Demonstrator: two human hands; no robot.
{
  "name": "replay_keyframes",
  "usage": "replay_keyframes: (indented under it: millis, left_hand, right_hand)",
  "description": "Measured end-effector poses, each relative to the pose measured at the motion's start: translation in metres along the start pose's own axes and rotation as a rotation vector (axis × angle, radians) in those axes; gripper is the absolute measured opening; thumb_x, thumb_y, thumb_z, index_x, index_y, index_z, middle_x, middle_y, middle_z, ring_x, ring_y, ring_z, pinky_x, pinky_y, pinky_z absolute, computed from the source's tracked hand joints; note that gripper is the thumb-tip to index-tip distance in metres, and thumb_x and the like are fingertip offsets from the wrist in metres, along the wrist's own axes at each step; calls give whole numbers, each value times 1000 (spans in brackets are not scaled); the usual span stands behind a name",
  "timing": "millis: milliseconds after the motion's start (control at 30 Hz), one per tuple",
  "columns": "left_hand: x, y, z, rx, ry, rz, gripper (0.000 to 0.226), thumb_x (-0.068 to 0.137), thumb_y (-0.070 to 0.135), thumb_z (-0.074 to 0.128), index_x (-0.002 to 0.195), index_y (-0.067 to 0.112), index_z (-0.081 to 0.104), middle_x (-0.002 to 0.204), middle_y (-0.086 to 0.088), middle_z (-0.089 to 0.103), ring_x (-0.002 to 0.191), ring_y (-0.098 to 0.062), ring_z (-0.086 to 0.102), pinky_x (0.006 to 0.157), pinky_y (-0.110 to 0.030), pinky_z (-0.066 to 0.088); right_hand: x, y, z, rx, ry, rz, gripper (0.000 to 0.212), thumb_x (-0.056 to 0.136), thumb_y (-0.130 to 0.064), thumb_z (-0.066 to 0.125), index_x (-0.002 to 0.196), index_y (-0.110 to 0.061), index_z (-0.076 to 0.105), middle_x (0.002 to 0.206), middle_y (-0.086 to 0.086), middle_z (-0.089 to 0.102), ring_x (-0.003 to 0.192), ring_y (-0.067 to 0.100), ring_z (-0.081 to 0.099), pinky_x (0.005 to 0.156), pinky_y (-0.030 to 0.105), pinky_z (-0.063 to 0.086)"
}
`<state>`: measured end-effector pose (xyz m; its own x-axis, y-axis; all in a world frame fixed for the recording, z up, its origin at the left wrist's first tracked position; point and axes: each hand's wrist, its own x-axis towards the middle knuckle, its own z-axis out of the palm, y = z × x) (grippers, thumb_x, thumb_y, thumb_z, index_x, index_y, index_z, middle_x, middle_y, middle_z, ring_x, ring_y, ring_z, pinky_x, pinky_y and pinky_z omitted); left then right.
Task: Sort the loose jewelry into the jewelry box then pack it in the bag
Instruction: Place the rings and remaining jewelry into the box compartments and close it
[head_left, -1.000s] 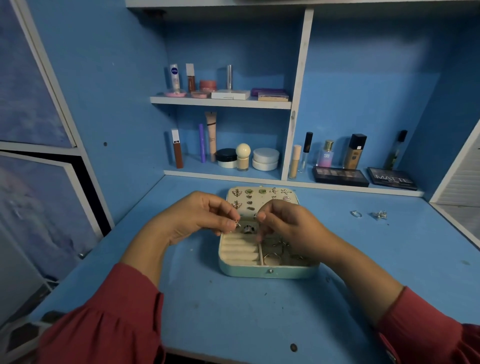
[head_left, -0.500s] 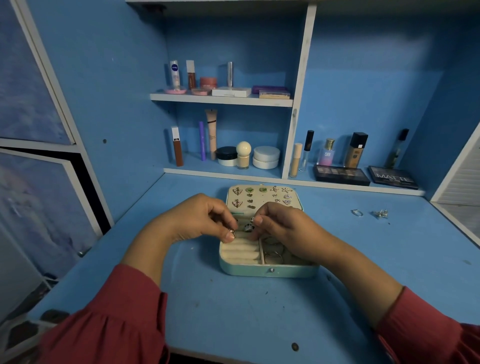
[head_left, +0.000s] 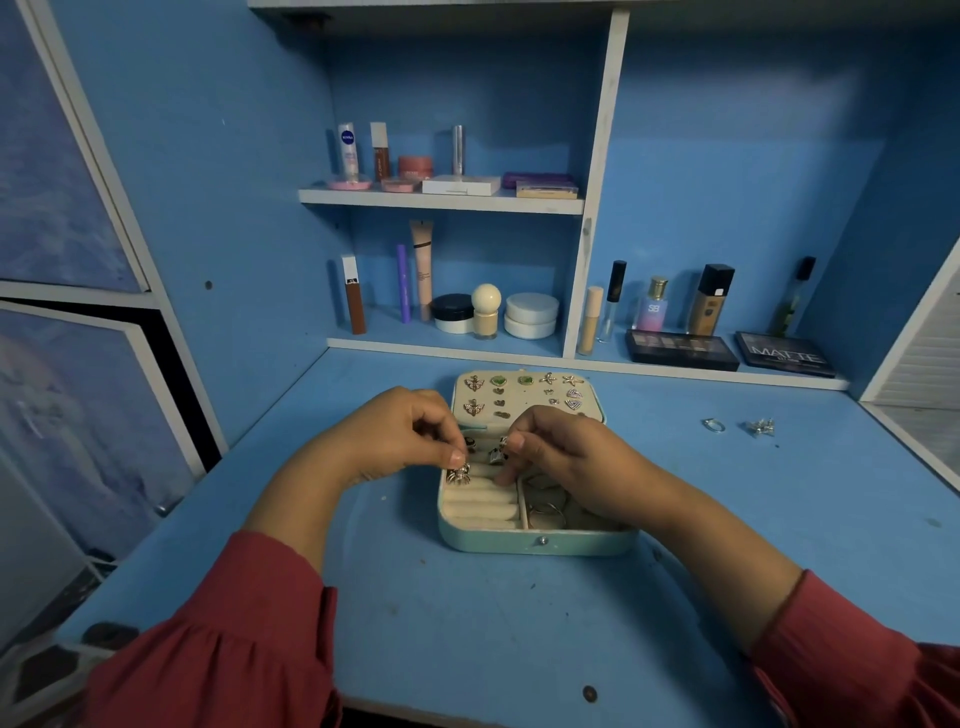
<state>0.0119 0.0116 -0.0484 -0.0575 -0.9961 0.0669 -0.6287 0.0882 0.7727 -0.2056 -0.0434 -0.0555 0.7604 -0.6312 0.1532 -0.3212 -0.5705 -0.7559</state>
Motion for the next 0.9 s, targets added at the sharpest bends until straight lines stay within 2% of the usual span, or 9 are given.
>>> replay_keyframes:
  millis: [133, 333, 533, 600, 667, 800, 900]
  left_hand:
    - [1, 0, 0, 2, -13, -17, 11, 72, 10, 81, 71, 19, 75, 75, 10, 58, 68, 0, 55, 70, -16, 45]
    - [4, 3, 2, 25, -26, -41, 14, 74, 9, 79, 68, 19, 72, 76, 9, 59, 66, 3, 55, 68, -14, 43]
    - [0, 0, 0, -23, -32, -5, 15, 72, 8, 80, 72, 21, 75, 74, 10, 60, 66, 3, 54, 67, -14, 44]
    - [0, 2, 0, -19, -24, 18, 16, 71, 10, 81, 73, 26, 76, 74, 12, 59, 67, 0, 52, 68, -17, 43]
    - [-2, 6, 2, -44, -38, 51, 18, 69, 12, 82, 73, 29, 77, 73, 16, 59, 69, -3, 51, 69, -18, 44]
    - [-4, 11, 7, -48, -121, 63, 20, 68, 12, 83, 71, 31, 77, 70, 19, 55, 70, -1, 50, 72, -18, 43]
    - [-4, 11, 9, -15, -144, 54, 22, 69, 12, 83, 70, 33, 77, 73, 17, 53, 74, -1, 51, 78, -21, 45]
  right_hand:
    - [0, 0, 0, 0, -4, -5, 15, 99, -31, 47, 89, -24, 55, 85, -13, 74, 92, 10, 61, 93, 35, 46]
    - [0, 2, -1, 8, -4, -8, 15, 99, -30, 48, 88, -23, 56, 87, -10, 74, 91, 11, 61, 90, 33, 47]
    - [1, 4, 0, -85, -1, -105, 18, 92, -24, 61, 78, -37, 60, 95, -6, 57, 92, 4, 54, 88, 18, 43]
    - [1, 3, -1, -84, -23, -45, 15, 92, -27, 60, 79, -33, 63, 90, -11, 60, 89, 4, 56, 86, 23, 46]
    - [0, 4, -2, -72, -22, 11, 13, 92, -30, 60, 81, -31, 66, 89, -9, 66, 88, 8, 60, 85, 28, 48]
    - [0, 7, 0, -49, 15, 6, 13, 89, -31, 65, 88, -21, 73, 88, -1, 72, 87, 19, 63, 82, 33, 50]
    - [0, 9, 1, -57, 41, -14, 13, 87, -29, 68, 90, -19, 75, 86, 0, 73, 84, 20, 63, 79, 33, 50]
